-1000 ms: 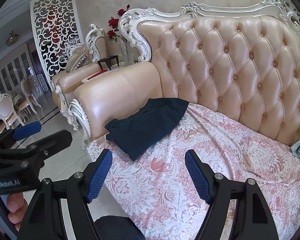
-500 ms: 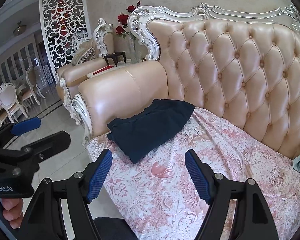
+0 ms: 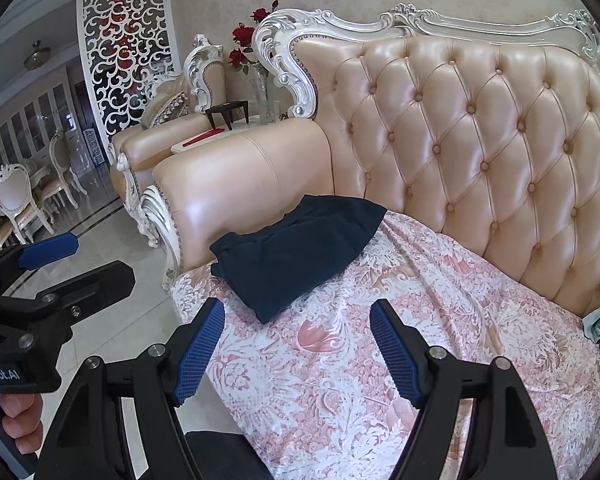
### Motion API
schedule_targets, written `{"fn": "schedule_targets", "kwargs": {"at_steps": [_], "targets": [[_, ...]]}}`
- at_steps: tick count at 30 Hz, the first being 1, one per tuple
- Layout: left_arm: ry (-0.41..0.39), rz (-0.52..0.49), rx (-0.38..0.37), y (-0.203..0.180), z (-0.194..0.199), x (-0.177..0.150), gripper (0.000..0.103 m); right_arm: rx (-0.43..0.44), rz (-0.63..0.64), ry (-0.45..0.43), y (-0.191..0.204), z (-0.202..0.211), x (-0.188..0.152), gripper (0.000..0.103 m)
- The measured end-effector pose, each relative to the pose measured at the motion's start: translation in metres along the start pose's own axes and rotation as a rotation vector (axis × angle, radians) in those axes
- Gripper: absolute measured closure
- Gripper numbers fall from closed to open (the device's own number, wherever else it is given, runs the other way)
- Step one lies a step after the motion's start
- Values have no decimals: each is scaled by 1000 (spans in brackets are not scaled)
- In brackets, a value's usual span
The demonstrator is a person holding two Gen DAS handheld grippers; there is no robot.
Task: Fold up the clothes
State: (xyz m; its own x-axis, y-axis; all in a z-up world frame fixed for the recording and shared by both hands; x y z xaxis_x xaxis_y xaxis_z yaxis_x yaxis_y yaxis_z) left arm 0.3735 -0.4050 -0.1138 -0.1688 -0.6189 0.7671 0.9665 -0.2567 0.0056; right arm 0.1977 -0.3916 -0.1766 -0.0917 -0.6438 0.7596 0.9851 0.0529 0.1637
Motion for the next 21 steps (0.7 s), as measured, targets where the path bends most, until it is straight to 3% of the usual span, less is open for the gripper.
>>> {"fn": "schedule_targets", "kwargs": {"at_steps": [21], "targets": [[-10,2,6,0,0,-2,1,3,8,15,3,-3,-3,27]]}}
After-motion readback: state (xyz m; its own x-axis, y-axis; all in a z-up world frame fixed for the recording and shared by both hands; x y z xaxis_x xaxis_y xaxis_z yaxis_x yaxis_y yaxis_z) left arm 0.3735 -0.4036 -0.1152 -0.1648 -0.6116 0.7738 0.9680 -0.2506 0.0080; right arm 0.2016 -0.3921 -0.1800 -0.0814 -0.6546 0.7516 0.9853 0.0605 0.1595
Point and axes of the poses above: each gripper's, at about its wrist camera, not at the fingertips, and z roughly against the way its jaws point, y to its left, x to its top, the point moved 5 cm from there along -z, roughly the way its jaws point, and after that the axes turned 6 degrees about x, right-handed, at the moved point
